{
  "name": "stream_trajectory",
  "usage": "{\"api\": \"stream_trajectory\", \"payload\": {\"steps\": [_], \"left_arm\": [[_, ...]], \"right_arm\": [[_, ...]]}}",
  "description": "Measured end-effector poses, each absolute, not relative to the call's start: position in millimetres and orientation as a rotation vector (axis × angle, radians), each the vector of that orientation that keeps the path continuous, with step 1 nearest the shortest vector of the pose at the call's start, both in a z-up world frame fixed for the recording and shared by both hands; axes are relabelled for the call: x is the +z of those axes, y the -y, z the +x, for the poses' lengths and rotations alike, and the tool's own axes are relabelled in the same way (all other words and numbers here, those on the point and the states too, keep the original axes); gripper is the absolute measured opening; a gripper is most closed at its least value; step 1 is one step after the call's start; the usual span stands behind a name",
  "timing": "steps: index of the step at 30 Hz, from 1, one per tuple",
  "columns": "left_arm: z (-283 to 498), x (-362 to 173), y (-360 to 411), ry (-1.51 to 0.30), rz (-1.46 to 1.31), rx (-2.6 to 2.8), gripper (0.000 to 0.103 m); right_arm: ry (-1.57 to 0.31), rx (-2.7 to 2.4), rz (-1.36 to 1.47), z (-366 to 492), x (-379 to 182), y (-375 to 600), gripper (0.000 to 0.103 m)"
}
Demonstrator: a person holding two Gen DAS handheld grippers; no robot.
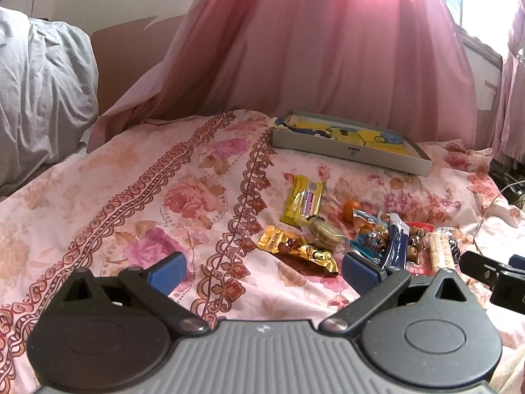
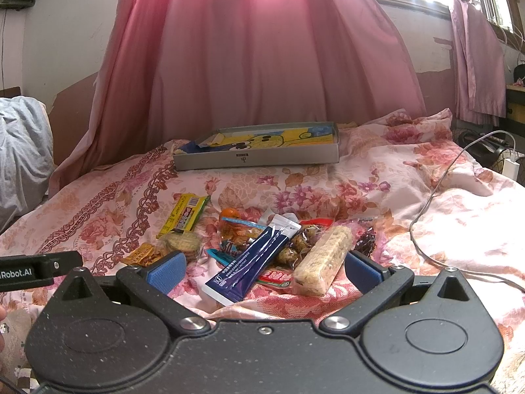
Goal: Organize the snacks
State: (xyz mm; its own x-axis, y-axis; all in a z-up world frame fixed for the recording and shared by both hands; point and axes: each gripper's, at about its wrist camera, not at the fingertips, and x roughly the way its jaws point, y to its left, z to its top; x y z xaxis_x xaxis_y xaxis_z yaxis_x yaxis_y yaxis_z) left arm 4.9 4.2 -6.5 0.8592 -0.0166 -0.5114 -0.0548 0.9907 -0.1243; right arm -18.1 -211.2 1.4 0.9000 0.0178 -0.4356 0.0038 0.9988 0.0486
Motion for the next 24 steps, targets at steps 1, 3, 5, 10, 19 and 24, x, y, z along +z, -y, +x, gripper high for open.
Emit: {"api": "stream_trajectory", "payload": {"steps": [1,3,5,10,19,24], "left_arm": [[5,-7,-4,-0.539,-0.134,0.022,0.102],[6,-7,-4,-0.545,-0.128,0.026,0.102],[10,-8,-3,-0.564,-0.126,0.035,0.102],[25,-11,-3,-0.598,-0.127,0.037,0.102],[67,-14,6,-0.621,-0.089,-0.014,0.102],[98,-18,15,-0.656,-0.06,-0.074,0.102]], "right_arm": [[-0.452,0.007,0.048,-18,1,211,0.102],[-0.459,0.004,0.046,-18,2,211,0.102],[-0.473,0.008,0.045,-16,4,209,0.102],[-0.489,0.034,0.039,-4,7,211,0.102],[-0.511,0.087,-0.036,35,3,214,0.102],[-0.557,0.114,-0.09,65,-9,211,0.102]]}}
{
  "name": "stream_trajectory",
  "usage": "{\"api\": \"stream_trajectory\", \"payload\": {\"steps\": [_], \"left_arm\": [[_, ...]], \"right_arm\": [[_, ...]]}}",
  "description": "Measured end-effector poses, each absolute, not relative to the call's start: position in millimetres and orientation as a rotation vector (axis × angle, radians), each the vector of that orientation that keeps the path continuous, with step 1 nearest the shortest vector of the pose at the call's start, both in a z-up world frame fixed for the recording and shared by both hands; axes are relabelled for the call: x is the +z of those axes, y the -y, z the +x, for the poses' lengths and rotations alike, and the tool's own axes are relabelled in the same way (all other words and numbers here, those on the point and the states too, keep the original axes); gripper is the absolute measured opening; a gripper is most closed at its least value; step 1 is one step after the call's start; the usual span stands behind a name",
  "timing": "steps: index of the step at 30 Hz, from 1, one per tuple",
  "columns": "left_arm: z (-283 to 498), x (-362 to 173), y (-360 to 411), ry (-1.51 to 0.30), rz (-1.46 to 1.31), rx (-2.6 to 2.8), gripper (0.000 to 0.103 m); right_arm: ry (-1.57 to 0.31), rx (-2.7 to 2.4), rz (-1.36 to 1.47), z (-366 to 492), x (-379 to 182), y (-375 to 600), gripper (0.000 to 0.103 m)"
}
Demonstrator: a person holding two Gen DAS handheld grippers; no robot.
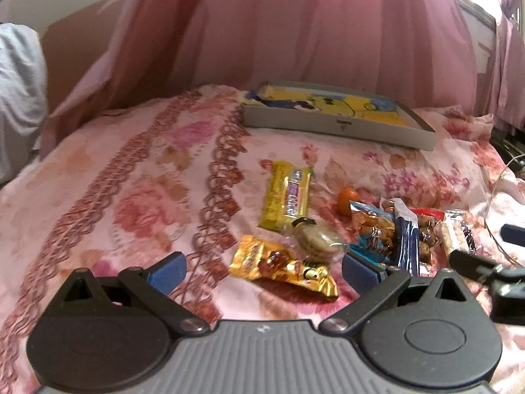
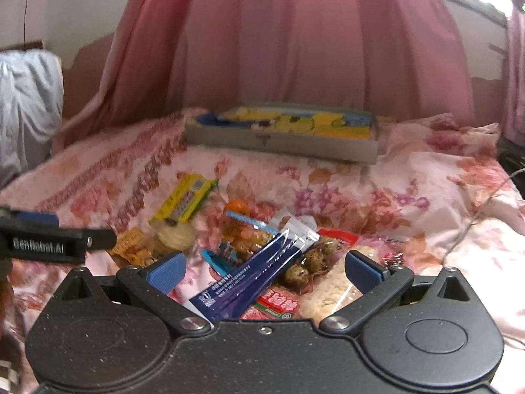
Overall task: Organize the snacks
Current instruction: 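Grasp the blue tube packets with the right gripper while the left grasps the wrapped cookie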
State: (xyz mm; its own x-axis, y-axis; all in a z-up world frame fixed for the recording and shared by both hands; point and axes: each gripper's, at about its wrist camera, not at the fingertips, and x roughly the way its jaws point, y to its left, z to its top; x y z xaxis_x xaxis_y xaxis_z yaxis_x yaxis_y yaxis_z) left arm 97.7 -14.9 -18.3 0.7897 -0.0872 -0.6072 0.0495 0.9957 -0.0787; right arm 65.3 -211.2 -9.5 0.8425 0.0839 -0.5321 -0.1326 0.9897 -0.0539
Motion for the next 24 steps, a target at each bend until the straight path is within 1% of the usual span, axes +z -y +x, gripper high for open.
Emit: {"api": "stream_trajectory", "payload": {"steps": [5,7,11,14,16,18,21,24], "left_arm": [[130,-22,19,-0.682,-0.069,-0.112,0.102],[141,-22,25,-0.69,-0.056,-0.136,0.102],[162,-24,39,-0.725,-0.01,-0.209,0.102],[175,-30,47,-0.786,0.019,-0.27,0.102],[182,-35,48,-0.824,0.016,-0.294,0.102],[188,-40,51,-0.851,0.005,-0.295,0.102],[196,-45,56,-0.886,0.007,-0.283,0.102],[203,-50,62,-0.914,0.024,-0.267,0.098]], "right_arm": [[-0.646,0.1,-0.088,91,-33,203,0.102],[-0.647,0.113,-0.105,97,-38,196,0.102],[-0.652,0.114,-0.135,105,-43,187,0.098],[-0.675,0.104,-0.141,109,-46,185,0.095],[-0.687,0.095,-0.156,111,-50,184,0.093],[-0.702,0.085,-0.163,114,-53,182,0.09],[-0.709,0.077,-0.156,118,-56,182,0.087],[-0.712,0.067,-0.149,122,-58,181,0.086]]}}
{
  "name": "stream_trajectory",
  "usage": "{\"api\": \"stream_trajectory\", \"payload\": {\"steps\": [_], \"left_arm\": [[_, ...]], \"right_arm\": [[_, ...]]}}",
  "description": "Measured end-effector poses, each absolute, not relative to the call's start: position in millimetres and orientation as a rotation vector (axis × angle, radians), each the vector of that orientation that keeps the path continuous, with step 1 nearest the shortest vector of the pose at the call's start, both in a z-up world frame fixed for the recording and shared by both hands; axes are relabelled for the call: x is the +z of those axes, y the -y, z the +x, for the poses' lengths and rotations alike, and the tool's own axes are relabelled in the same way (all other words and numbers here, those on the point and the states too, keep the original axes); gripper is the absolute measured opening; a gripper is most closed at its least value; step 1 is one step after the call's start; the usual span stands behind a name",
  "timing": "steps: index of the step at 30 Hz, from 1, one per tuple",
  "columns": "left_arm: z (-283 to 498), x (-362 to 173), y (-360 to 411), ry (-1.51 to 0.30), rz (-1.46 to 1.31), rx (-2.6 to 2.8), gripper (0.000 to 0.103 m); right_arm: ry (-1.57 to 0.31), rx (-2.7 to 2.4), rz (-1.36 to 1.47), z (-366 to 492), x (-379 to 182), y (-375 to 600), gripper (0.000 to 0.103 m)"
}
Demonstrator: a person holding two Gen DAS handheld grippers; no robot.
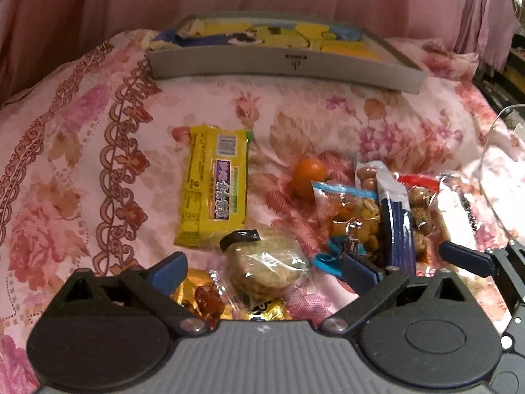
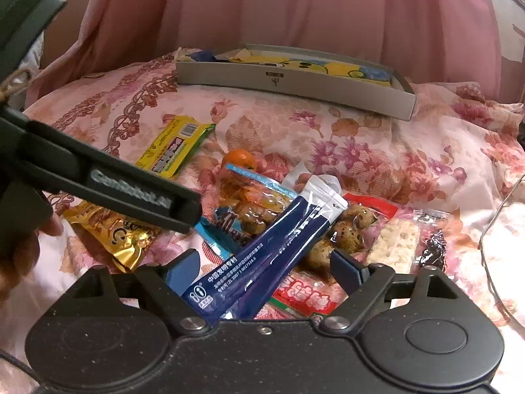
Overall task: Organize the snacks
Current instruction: 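Grasp the blue tube packets with the right gripper while the left grasps the wrapped cookie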
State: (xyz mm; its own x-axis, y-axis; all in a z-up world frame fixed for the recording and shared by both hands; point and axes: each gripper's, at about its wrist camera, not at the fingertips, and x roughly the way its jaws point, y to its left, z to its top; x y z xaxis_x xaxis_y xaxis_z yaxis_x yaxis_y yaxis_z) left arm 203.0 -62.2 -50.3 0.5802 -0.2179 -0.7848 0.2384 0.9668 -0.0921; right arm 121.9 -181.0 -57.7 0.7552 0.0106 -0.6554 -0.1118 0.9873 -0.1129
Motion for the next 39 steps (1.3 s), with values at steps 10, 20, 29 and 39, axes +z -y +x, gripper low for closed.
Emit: {"api": "stream_trajectory", "payload": {"steps": [10,20,29,39], "left_arm": [[205,-57,69,-0.92,0.07,-0.245,0.085],[199,-57,71,-0.916,0.102,-0.242,0.074],[198,-62,74,-0.915,0.081,-0.234,0.082],[198,-63,73,-0.912,0.08,-0.178,0.068]], "right_arm": [[-0.735,0.037,-0.085,132,-59,188,0.076],[-0.794,0.036,-0.025,135,-64,192,0.062],[-0.803,0.041,-0.009,134,-64,192,0.056],[-0.795,0.046,-0.009,135,-65,192,0.055]]}}
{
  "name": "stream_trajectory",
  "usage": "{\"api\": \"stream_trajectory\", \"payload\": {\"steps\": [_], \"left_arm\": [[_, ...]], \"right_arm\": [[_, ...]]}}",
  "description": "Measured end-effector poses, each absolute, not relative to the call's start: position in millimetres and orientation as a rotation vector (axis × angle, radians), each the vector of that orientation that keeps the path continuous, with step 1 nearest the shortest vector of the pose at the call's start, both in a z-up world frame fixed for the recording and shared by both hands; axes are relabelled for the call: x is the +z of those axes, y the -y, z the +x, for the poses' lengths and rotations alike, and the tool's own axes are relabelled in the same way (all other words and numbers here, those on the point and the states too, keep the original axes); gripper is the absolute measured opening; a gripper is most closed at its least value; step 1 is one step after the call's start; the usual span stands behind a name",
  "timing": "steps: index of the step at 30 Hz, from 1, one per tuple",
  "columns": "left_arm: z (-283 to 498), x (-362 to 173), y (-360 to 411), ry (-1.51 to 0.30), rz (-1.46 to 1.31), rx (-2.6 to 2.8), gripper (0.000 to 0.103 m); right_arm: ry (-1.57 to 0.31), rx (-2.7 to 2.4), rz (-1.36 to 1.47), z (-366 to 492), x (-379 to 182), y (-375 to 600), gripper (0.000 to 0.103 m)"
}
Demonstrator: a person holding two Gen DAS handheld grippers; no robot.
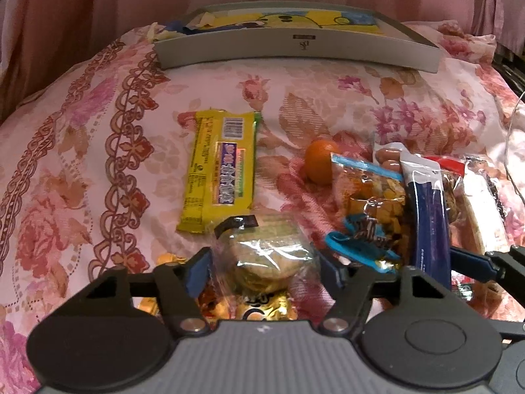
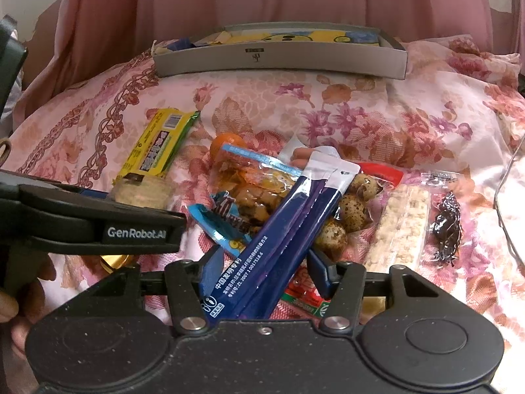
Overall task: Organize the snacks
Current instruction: 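Grasp the blue tube packets with the right gripper while the left grasps the wrapped cookie, then lift both held snacks and carry them over the grey tray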
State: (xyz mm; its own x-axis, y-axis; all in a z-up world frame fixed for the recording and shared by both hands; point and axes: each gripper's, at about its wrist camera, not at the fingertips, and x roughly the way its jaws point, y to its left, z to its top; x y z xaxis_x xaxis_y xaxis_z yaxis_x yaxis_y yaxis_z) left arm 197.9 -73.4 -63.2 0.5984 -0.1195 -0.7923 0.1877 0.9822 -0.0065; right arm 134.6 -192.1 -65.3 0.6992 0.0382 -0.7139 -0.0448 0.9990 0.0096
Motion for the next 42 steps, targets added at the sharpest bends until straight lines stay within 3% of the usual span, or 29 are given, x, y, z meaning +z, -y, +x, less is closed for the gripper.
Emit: {"api": "stream_trajectory", "payload": {"steps": [9,21,28,42], "left_arm": [[183,-60,64,-0.887,0.04,-0.177,0.06],[155,-55,58,-0.857,-0.044,-0.166,0.057],[145,-47,55,-0.838,-0.083,-0.162,0.057],[167,-7,67,-0.736,-0.087,-0.18,0.057]], "right_arm": [[-0.803,0.069,0.042,132,-64,194,0.037],[-0.781,0.079,0.066,121,-60,195,0.025],[-0.704,0.077,-0.136,108,-58,176,0.024],[-0.49,0.029,-0.277,112,-25,183,0.024]]}}
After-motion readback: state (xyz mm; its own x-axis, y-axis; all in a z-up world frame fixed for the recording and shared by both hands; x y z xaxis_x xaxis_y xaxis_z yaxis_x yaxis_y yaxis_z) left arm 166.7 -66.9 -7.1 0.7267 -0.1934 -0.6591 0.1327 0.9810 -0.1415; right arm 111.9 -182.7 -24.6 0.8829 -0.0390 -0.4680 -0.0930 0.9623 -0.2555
